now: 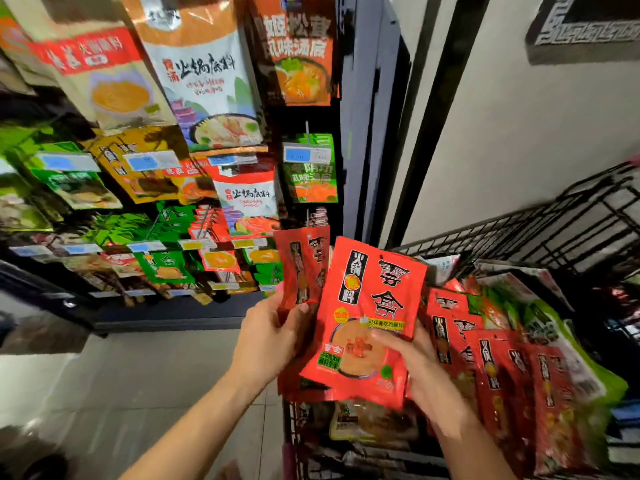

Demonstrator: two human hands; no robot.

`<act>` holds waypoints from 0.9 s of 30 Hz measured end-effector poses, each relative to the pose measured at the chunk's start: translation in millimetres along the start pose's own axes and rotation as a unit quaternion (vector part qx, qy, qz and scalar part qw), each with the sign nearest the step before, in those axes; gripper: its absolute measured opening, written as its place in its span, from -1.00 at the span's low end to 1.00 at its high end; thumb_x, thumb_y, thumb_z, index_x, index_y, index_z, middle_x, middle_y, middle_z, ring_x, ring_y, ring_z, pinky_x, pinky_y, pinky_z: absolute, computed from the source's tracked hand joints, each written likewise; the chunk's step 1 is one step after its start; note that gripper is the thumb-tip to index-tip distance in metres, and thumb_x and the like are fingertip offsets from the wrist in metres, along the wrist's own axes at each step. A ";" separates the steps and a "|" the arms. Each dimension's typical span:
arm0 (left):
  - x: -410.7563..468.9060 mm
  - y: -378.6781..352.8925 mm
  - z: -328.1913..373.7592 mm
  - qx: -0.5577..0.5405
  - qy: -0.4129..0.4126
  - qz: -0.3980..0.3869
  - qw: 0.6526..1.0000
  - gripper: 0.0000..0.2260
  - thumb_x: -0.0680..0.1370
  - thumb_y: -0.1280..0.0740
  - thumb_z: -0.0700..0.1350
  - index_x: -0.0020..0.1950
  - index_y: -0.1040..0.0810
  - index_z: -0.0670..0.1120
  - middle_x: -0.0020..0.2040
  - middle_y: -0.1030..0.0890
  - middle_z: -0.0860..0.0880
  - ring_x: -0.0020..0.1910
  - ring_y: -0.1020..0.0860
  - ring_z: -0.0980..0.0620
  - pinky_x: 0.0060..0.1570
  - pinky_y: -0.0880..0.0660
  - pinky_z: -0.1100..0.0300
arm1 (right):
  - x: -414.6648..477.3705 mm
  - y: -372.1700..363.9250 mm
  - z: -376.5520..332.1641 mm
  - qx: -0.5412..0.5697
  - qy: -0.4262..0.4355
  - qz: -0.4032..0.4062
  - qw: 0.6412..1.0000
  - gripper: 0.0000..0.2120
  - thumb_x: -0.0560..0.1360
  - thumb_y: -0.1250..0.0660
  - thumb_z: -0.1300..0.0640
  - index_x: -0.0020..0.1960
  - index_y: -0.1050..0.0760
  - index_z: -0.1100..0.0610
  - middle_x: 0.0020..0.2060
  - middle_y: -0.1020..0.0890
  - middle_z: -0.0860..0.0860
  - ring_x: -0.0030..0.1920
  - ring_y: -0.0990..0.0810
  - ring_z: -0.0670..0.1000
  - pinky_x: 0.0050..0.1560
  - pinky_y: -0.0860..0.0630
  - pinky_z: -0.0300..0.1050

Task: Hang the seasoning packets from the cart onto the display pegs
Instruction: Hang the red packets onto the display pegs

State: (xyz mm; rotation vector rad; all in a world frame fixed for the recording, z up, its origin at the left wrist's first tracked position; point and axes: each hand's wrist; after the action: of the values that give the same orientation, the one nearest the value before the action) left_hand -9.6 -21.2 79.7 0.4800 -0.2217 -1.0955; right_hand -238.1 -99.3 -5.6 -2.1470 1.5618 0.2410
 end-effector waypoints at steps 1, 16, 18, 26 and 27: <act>-0.8 10.0 3.5 0.001 -0.008 -0.003 1.000 -0.76 0.62 -0.37 -0.03 -0.20 -0.59 0.26 -0.42 -0.60 0.16 -0.44 -0.55 0.09 -0.33 -0.50 0.06 | 2.1 -14.7 -2.5 -0.002 0.015 -0.002 1.000 -0.24 0.14 -0.72 0.00 0.30 -0.57 -0.11 0.14 -0.73 0.03 0.20 -0.68 0.14 0.32 -0.52 0.29; 45.0 271.9 -13.3 -0.161 -0.056 0.066 0.983 -0.70 0.62 -0.38 -0.22 -0.29 -0.67 0.03 -0.42 -0.62 0.13 -0.43 -0.54 0.18 -0.24 -0.46 0.08 | 9.2 -268.4 -30.2 0.118 0.109 -0.043 0.986 -0.44 0.36 -0.52 0.11 0.35 -0.57 0.14 0.24 -0.67 0.20 0.17 -0.69 0.21 0.11 -0.66 0.14; 48.1 300.6 -16.7 -0.171 -0.069 0.091 0.979 -0.78 0.61 -0.38 -0.23 -0.20 -0.65 0.00 -0.38 -0.64 0.18 -0.40 -0.55 0.25 -0.24 -0.47 0.13 | 12.3 -295.0 -26.7 0.160 0.092 -0.078 0.980 -0.39 0.41 -0.54 0.13 0.43 -0.51 0.18 0.33 -0.59 0.26 0.30 -0.59 0.31 0.32 -0.49 0.41; 83.3 394.8 -36.4 -0.237 -0.056 0.183 0.952 -0.83 0.63 -0.35 -0.25 0.10 -0.67 -0.02 -0.04 -0.74 0.05 -0.05 -0.70 0.12 0.04 -0.60 0.14 | 29.0 -379.1 -65.1 0.194 0.022 -0.121 0.973 -0.02 -0.03 -0.79 0.03 0.37 -0.58 0.13 0.22 -0.67 0.24 0.19 -0.66 0.30 0.23 -0.55 0.37; 90.7 403.9 -37.8 -0.252 -0.045 0.190 0.948 -0.82 0.62 -0.34 -0.27 0.13 -0.67 -0.05 -0.03 -0.74 0.03 -0.05 -0.71 0.09 0.03 -0.60 0.12 | 32.9 -387.6 -71.4 0.195 0.036 -0.132 0.971 0.03 -0.09 -0.81 0.01 0.36 -0.59 0.11 0.23 -0.67 0.23 0.20 -0.66 0.30 0.24 -0.54 0.38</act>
State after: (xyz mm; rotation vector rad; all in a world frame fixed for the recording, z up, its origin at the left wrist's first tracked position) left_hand 368.5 56.7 233.8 -0.0733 -0.1000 -0.7540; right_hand 125.2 -67.4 147.6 -2.0311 1.2185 -0.2169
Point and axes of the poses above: each hand's wrist, its own x-axis towards the middle knuckle, its own y-axis out of the back of the hand, z = x × y
